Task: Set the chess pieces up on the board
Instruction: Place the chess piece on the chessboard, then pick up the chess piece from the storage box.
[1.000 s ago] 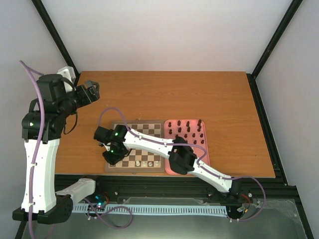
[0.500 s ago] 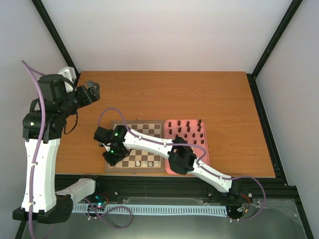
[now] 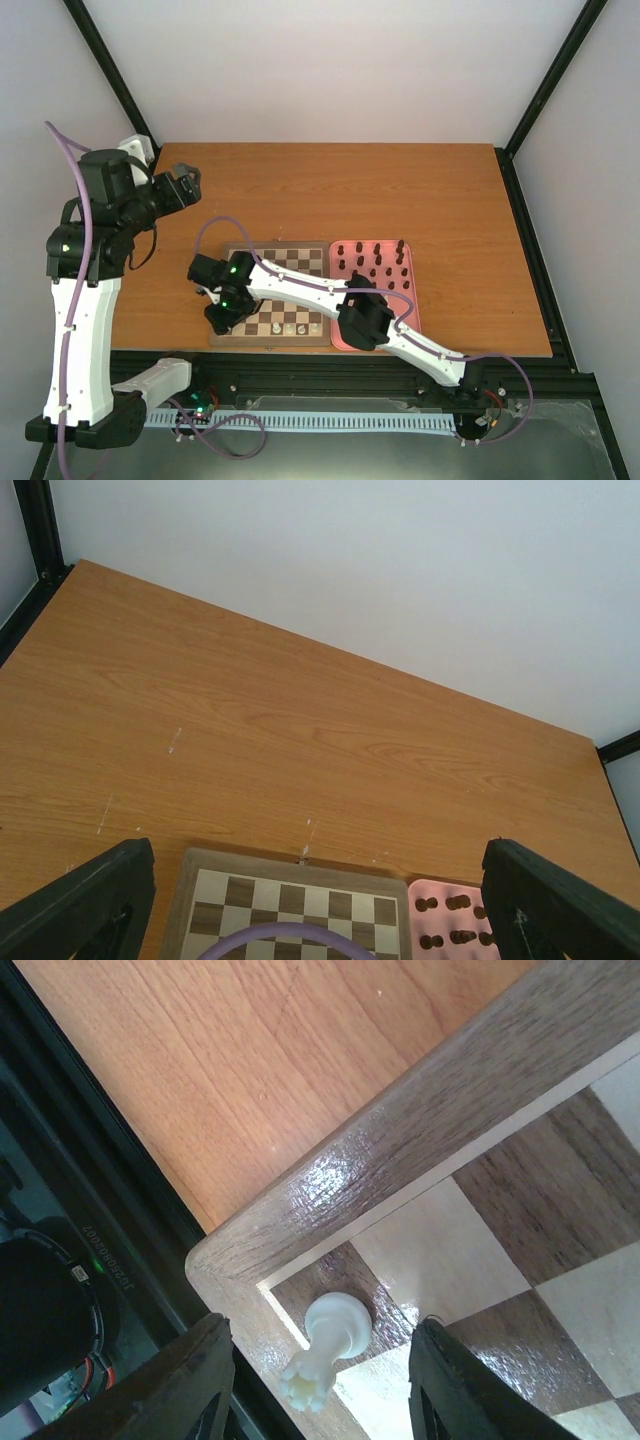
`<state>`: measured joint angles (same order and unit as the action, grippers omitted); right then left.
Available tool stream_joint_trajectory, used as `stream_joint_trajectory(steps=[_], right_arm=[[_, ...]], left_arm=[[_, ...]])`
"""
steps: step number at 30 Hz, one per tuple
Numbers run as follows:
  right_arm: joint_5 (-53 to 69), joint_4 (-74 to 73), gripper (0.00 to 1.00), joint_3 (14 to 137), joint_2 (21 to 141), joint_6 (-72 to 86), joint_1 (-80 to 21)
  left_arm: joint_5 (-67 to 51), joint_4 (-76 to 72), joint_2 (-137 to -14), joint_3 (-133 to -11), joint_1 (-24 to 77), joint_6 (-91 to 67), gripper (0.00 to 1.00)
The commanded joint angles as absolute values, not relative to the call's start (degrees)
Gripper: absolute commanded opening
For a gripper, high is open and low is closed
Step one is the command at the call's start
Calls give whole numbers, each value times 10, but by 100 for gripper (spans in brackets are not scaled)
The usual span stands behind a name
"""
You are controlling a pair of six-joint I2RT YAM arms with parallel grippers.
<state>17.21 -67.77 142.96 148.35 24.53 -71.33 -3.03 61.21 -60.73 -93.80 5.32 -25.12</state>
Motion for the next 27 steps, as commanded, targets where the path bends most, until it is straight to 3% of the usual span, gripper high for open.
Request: stream_joint_trajectory(steps=[1, 9, 15, 21, 27], right_arm=[[164, -677, 48, 1446, 1450, 238, -712], [111, -708, 54, 1433, 1383, 249, -698], [30, -731, 55, 1334, 1275, 265, -659], [-62, -772, 52, 1127, 1136, 299, -617], [-43, -722, 49, 888, 1008, 327, -578]], left_arm=[[-26, 605, -604, -940, 58, -234, 100], [-9, 612, -605, -943, 58, -230, 100], [4, 616, -612, -948, 64, -226, 100], [-2, 613, -620, -939, 65, -222, 100], [-4, 613, -627, -937, 65, -212, 100]])
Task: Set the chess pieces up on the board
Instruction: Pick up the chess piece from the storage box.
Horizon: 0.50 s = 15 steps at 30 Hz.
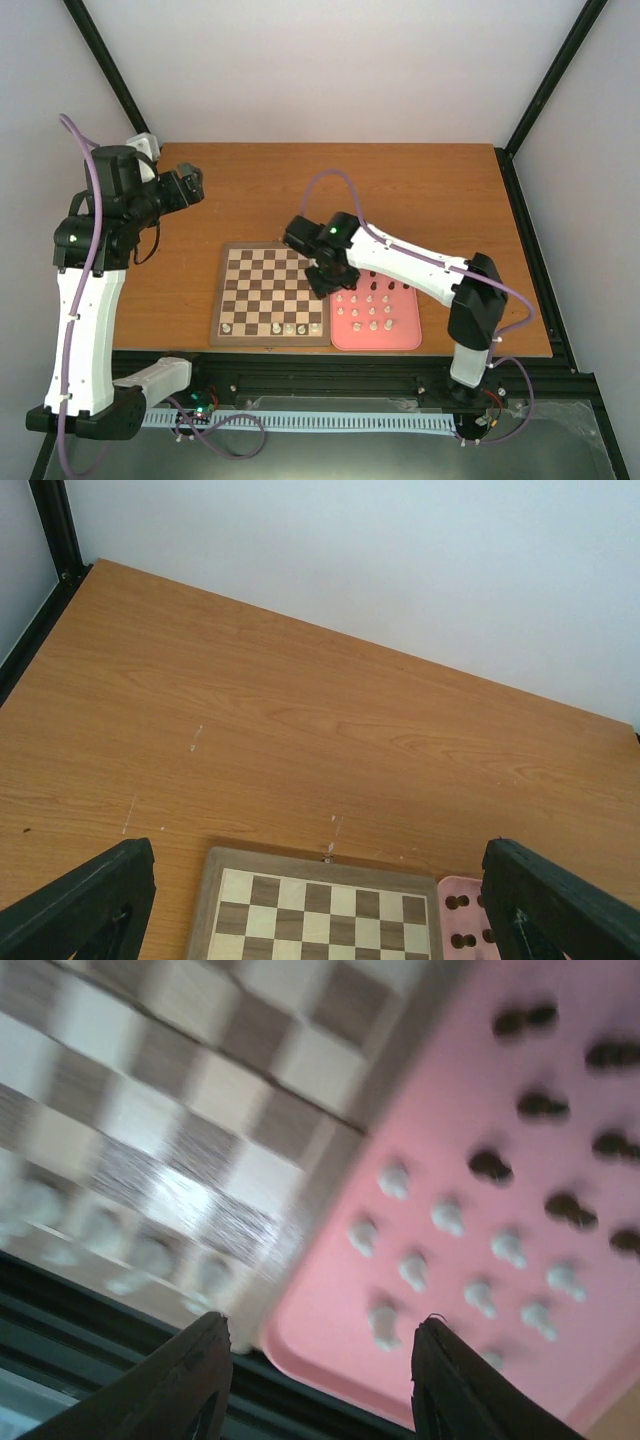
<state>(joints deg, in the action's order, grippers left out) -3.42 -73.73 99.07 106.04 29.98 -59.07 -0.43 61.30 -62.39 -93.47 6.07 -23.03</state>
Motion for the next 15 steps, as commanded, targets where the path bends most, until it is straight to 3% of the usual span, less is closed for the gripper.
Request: stream_joint_trajectory(steps=[1, 15], right_arm=[[-38, -716, 48, 862, 995, 328, -576], [-1, -651, 47, 694, 953, 332, -575]], left_arm=[[-5, 613, -629, -935, 65, -211, 100], [7, 610, -645, -932, 66, -203, 100]])
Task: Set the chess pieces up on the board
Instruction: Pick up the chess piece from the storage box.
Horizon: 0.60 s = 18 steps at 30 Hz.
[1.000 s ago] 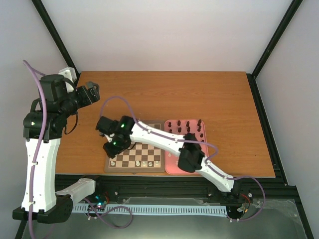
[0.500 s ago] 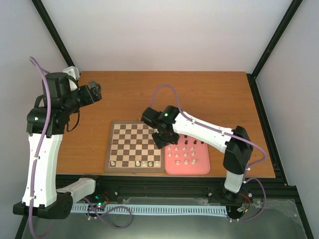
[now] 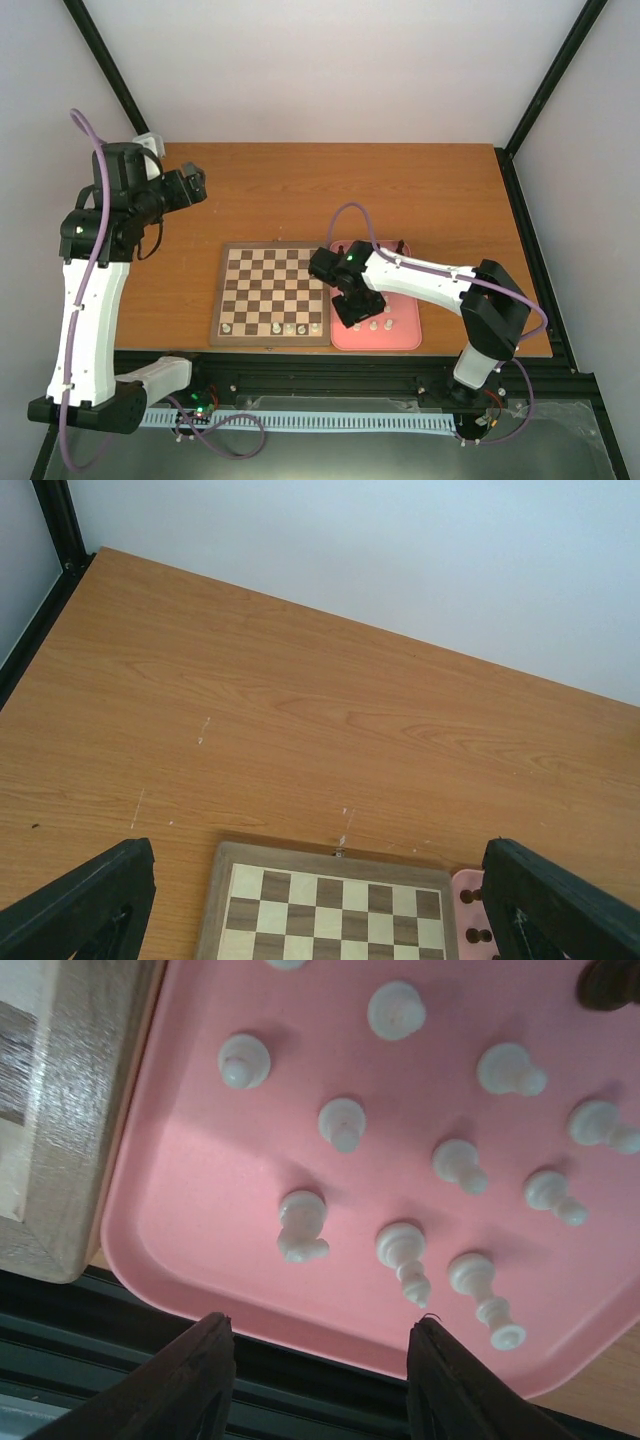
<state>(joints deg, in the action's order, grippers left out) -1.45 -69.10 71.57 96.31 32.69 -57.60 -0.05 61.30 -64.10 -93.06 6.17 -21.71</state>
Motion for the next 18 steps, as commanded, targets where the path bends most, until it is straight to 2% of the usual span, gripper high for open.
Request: stream_joint_trajectory(steps=[1, 18], right_arm=[[3, -644, 47, 688, 955, 328, -574], [31, -586, 45, 646, 988, 303, -560]], left_arm=[[8, 610, -647, -932, 66, -203, 100], [12, 607, -654, -920, 66, -201, 100]])
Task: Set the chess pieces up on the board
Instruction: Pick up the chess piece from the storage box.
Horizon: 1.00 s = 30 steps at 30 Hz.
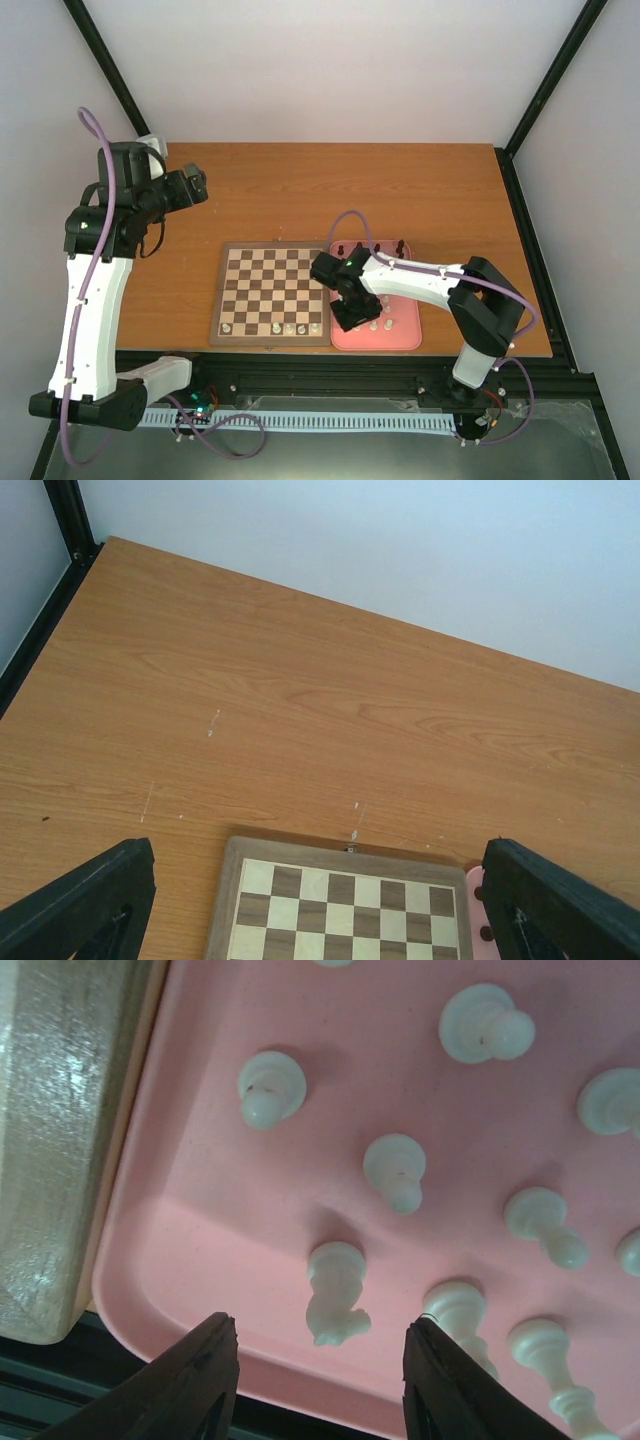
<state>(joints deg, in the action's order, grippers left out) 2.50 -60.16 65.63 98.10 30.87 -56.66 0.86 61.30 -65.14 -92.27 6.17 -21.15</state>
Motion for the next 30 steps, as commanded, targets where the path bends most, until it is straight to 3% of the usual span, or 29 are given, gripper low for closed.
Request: stream_joint_trajectory(steps=[1, 12, 30], right_arm=[[31, -584, 44, 644, 989, 303, -559], [34, -568, 35, 631, 998, 300, -556], [25, -615, 4, 667, 981, 300, -559]], left_arm=[[12, 606, -654, -920, 65, -201, 100], [14, 604, -656, -914, 66, -201, 100], [7, 603, -654, -907, 66, -203, 100]])
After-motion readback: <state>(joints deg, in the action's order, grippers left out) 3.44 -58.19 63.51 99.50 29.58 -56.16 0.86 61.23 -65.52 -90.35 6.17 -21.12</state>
